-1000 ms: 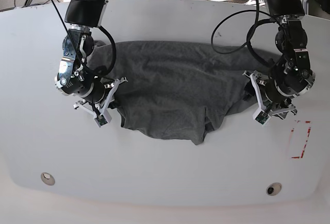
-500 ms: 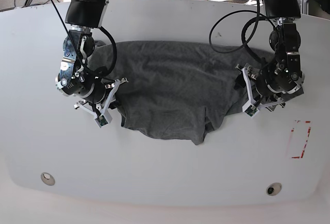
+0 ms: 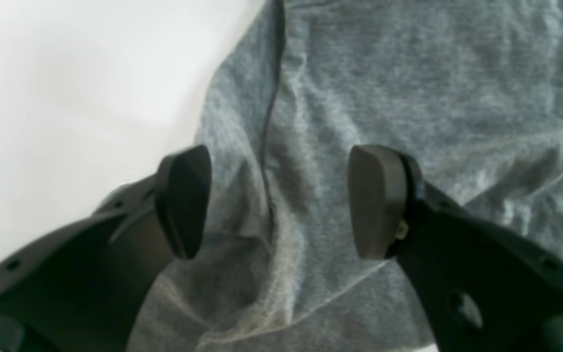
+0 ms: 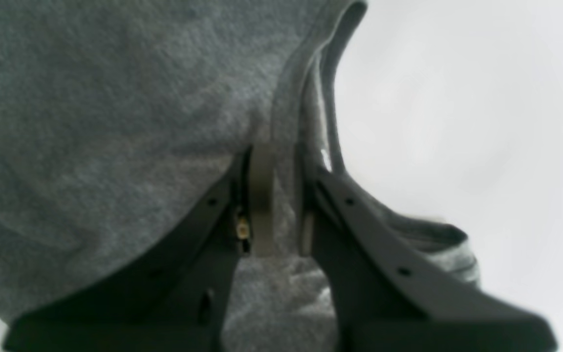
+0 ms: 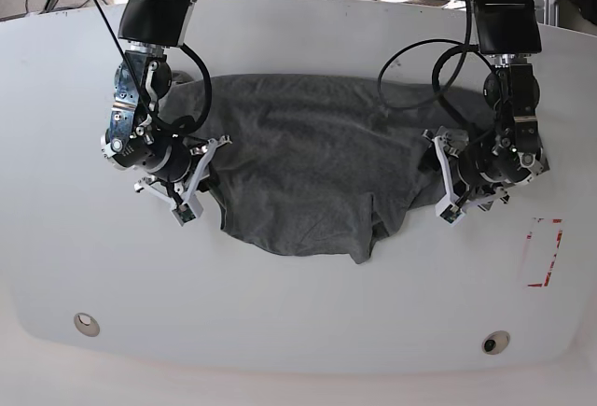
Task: Fold the T-shirt properly
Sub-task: 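Shift the left gripper along the shirt edge, regripping the fabric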
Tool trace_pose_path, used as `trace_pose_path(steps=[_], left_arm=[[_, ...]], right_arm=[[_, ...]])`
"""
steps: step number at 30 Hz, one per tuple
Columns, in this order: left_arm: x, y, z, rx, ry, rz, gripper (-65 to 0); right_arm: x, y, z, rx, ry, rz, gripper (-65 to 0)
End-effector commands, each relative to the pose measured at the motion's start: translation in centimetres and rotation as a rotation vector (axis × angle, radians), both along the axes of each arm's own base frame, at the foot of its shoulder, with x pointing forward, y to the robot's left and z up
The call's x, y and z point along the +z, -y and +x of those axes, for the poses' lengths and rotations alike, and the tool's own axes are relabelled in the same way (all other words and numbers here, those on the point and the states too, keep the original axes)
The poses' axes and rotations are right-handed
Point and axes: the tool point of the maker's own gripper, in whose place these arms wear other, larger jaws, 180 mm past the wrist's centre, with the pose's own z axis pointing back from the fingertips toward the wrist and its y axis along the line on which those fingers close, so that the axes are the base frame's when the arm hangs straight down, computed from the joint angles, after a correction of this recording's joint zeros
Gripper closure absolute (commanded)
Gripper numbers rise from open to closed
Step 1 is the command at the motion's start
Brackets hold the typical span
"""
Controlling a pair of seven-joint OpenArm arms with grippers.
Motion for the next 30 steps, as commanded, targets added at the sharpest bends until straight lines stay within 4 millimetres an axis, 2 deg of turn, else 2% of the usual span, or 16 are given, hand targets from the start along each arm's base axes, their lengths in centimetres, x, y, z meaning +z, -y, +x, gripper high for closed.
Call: trace_pose_path(steps=[1, 6, 20, 30], left_arm=[[1.3, 0.0, 0.9, -0.003, 0.044, -0.006, -40.7], [1.5, 0.0, 0.9, -0.002, 0.053, -0.008, -39.8], [1.3, -0.3, 0.4, 0.019, 0.045, -0.012, -40.0], [1.3, 0.8, 0.4, -0.003, 0.041, -0.021, -38.7]], right_arm=[[1.9, 0.0, 1.5, 0.002, 0.067, 0.008, -3.1], [1.9, 0.0, 1.5, 0.001, 0.065, 0.008, -0.4], [1.6, 0.0, 1.4, -0.002, 0.058, 0.012, 0.0], [1.5, 0.0, 1.4, -0.003, 0.052, 0.011, -1.4]])
